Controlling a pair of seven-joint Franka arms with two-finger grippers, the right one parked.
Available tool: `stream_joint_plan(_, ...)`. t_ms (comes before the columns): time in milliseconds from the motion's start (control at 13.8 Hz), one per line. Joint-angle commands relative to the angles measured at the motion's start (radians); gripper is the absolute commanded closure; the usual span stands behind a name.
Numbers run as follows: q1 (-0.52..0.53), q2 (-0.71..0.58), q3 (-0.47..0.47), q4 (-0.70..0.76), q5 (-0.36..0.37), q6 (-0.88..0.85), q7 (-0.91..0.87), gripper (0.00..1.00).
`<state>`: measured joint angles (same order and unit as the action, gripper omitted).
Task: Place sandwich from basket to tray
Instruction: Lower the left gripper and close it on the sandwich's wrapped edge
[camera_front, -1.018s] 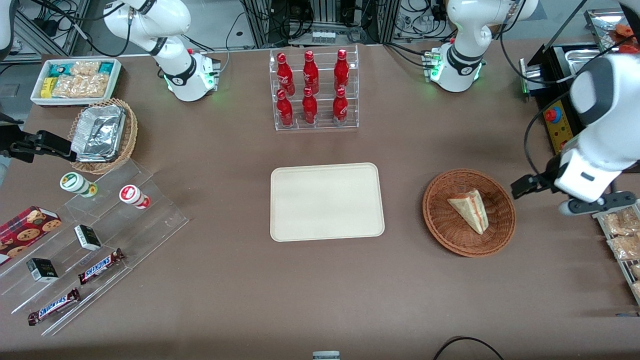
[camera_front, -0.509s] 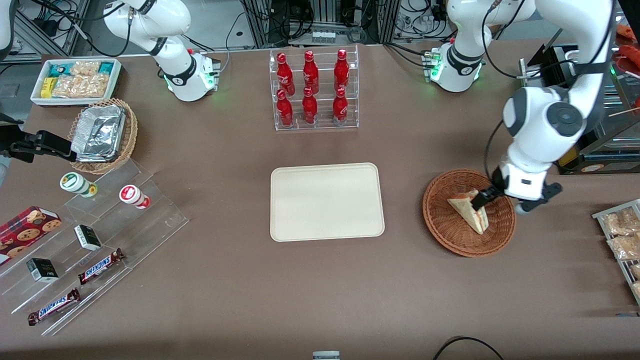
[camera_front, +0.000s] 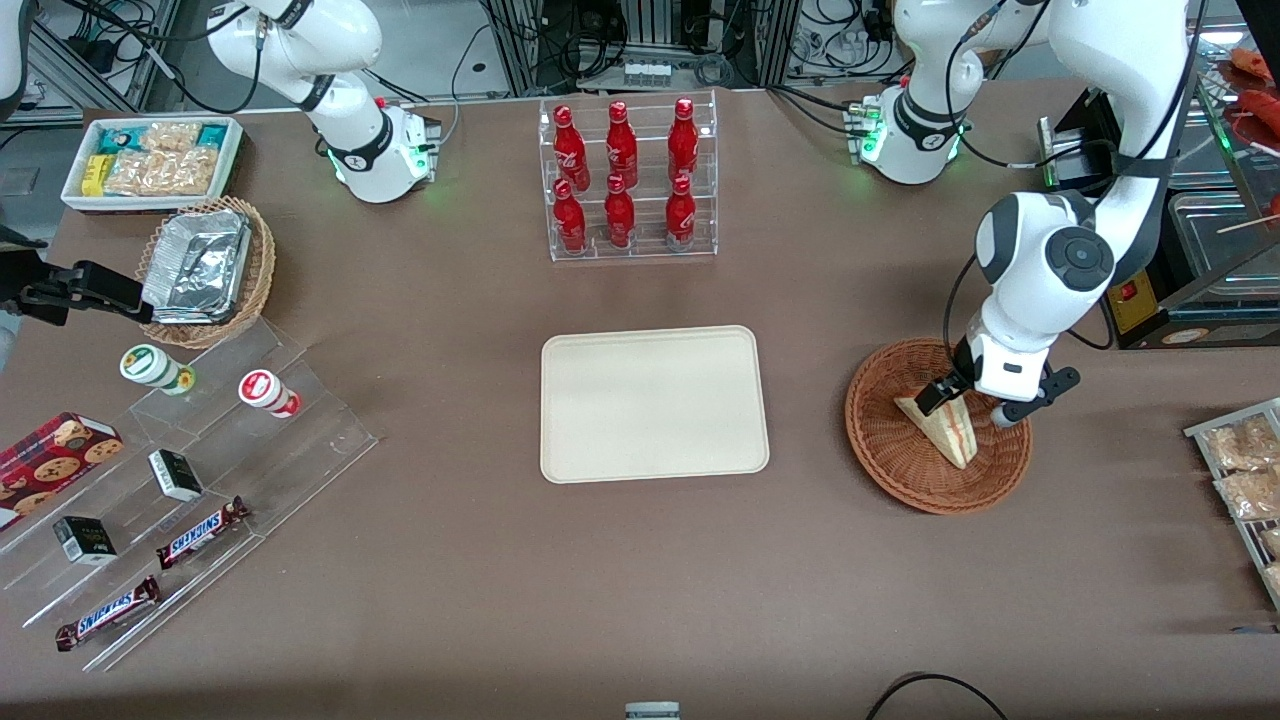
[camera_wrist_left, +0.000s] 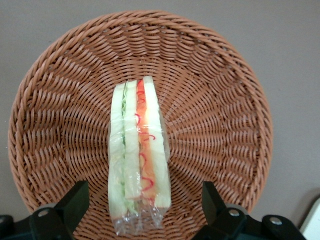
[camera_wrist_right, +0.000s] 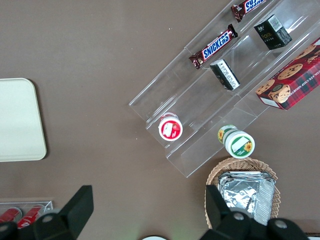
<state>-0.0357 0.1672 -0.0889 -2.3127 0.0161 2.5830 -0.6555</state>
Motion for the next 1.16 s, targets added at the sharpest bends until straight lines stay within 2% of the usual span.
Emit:
stream_joint_plan(0,0.003,0.040,0.003,-0.001,0.016,0.061,-0.023,0.00)
stream_joint_plan(145,0.005,0.074,0.005,0.004,0.016,0.080,-0.023,0.00)
stream_joint_plan(218,0.007,0.083,0.005,0.004,0.016,0.098,-0.023,0.03)
stream_joint_plan(291,0.007,0.086,0.005,0.006,0.016,0.101,-0.023,0.25)
stream_joint_plan(436,0.010,0.089,0.005,0.004,0.016,0.100,-0.012,0.88)
stream_joint_plan(509,0.010,0.089,0.005,0.004,0.016,0.098,-0.010,1.00)
stream_joint_plan(655,0.011,0.077,0.006,0.010,0.013,0.088,-0.026,1.00)
stream_joint_plan(800,0.017,0.011,0.014,0.022,0.010,-0.020,-0.044,1.00)
stream_joint_plan(945,0.014,-0.078,0.012,0.103,0.008,-0.259,-0.035,1.00)
stream_joint_plan(1091,-0.009,-0.095,-0.006,0.284,0.007,-0.535,-0.049,1.00)
